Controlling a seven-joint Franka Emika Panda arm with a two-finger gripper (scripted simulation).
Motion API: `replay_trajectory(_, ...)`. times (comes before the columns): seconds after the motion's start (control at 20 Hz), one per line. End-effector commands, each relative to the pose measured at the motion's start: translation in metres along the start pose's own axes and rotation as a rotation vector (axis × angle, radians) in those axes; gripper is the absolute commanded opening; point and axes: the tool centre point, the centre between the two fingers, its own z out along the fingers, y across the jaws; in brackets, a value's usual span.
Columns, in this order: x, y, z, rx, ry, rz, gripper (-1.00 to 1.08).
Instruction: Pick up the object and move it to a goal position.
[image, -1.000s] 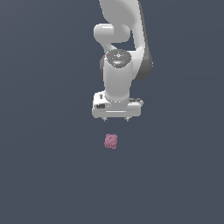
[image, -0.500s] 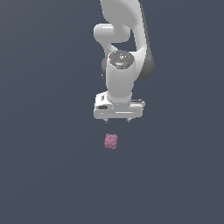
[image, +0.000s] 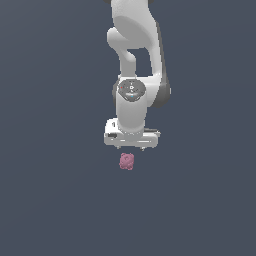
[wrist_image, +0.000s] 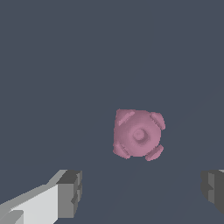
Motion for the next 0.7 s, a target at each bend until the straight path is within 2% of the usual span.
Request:
replay_trajectory(0.0,0.006,0.005,0.014,-0.001,-0.002,0.033,1.0)
replay_trajectory(0.3,0.015,0.012,0.036,-0.005,-0.003,0.083,1.0)
replay_trajectory(0.65,0.017,0.014,0.042,-0.006,-0.005,0.093,1.0)
